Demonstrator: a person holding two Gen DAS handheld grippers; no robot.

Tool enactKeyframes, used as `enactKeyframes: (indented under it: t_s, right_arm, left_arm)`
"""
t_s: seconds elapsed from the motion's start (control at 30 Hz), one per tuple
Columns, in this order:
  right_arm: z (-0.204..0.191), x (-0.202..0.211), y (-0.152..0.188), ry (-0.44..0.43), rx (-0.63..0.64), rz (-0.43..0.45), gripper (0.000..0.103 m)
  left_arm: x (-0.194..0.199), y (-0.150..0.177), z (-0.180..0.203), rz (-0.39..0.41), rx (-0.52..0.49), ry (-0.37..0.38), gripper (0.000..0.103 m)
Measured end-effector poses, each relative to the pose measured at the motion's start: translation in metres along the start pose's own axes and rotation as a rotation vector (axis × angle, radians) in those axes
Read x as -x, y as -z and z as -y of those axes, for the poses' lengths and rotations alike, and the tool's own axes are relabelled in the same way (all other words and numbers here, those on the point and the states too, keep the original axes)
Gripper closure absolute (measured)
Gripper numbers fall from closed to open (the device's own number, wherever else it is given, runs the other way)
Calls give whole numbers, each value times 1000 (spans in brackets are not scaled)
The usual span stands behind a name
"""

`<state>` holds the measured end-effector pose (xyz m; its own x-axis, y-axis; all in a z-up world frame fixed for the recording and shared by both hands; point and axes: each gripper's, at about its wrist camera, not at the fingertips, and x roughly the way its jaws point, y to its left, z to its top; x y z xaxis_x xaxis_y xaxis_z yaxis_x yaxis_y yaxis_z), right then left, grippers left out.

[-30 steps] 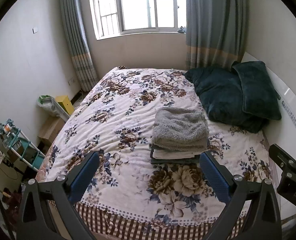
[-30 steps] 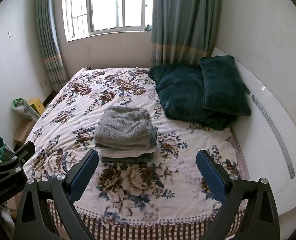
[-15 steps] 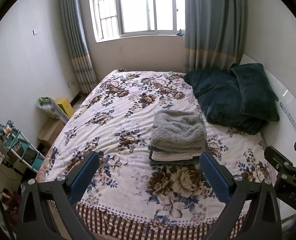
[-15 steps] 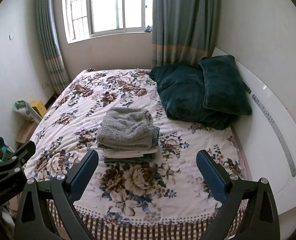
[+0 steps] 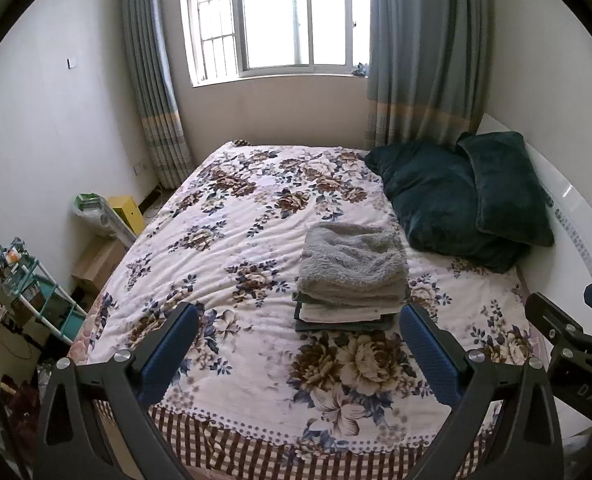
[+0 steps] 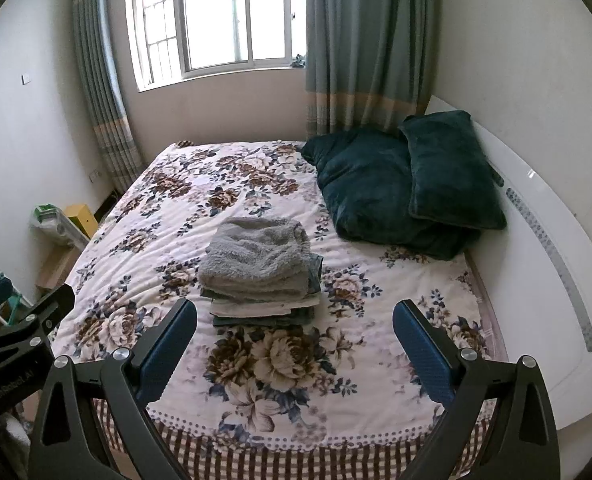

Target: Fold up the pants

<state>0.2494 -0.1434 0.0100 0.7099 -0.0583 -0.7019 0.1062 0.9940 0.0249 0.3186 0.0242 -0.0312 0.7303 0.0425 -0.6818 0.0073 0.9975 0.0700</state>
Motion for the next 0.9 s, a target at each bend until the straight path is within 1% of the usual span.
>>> enactKeyframes:
  t_s: [0.1, 0.6, 0.63, 0.9]
  right_arm:
    - [0, 0, 0, 1, 1, 2, 2]
    - [0, 9, 1, -4, -7, 2, 2]
    - [0, 10, 2, -5, -7, 2, 2]
    - [2, 11, 2, -1, -7, 3, 2]
  left_arm:
    - [1, -3, 1, 5, 0, -3, 0]
    - [7, 0, 4, 14, 1, -14, 0]
    - [9, 4, 3, 14, 3, -13, 0]
    - [8, 2, 4, 15, 2, -11, 0]
